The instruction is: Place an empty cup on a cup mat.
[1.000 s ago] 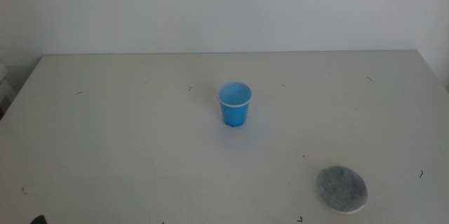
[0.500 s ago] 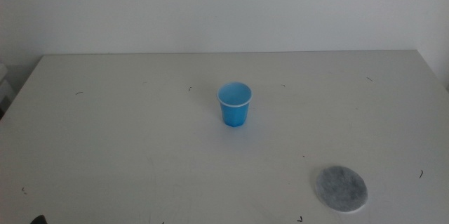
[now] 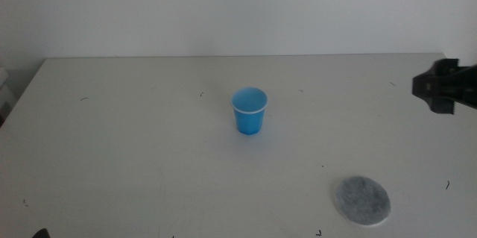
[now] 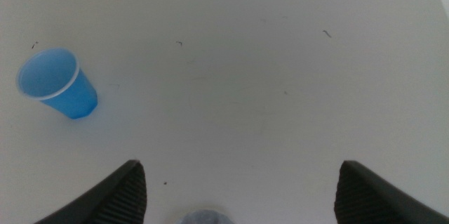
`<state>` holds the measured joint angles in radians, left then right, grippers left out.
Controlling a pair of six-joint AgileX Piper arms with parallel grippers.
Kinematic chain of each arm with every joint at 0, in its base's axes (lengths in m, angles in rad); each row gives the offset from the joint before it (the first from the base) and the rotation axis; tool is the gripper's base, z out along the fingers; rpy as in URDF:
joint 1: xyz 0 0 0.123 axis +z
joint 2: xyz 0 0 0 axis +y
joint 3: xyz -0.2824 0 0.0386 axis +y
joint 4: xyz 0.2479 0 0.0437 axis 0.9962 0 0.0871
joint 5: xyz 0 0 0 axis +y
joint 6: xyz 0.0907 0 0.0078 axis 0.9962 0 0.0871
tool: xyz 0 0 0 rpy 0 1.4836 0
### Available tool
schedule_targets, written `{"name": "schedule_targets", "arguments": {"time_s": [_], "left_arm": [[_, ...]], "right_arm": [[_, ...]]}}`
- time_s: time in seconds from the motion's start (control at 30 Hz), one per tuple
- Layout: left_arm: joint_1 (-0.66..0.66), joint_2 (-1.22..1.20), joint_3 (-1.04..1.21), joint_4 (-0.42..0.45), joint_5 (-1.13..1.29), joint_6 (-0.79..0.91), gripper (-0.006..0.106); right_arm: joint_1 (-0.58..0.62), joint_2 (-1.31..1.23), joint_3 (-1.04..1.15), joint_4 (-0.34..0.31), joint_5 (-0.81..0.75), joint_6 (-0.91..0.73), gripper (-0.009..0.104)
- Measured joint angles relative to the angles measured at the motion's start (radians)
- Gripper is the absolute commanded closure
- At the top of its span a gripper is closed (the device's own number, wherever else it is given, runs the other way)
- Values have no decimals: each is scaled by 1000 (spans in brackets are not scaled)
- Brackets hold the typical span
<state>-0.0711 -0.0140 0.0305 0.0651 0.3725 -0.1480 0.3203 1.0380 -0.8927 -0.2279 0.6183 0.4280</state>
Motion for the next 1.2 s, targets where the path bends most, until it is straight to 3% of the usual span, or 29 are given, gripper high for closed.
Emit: {"name": "schedule_targets", "arguments": {"time_s": [0.43,0.7,0.93,1.2], "left_arm": [[0,0,0,0,0,0,-5],[0,0,0,0,0,0,-5],[0,0,0,0,0,0,-5],[0,0,0,0,0,0,-5]], "right_arm": [[137,505,-538,1,255,-10,5],[177,806,-866,71,343,-2,20],[209,1021,-1040,125,357,1,38],[211,1165,-1109,159,358,1,39]]}}
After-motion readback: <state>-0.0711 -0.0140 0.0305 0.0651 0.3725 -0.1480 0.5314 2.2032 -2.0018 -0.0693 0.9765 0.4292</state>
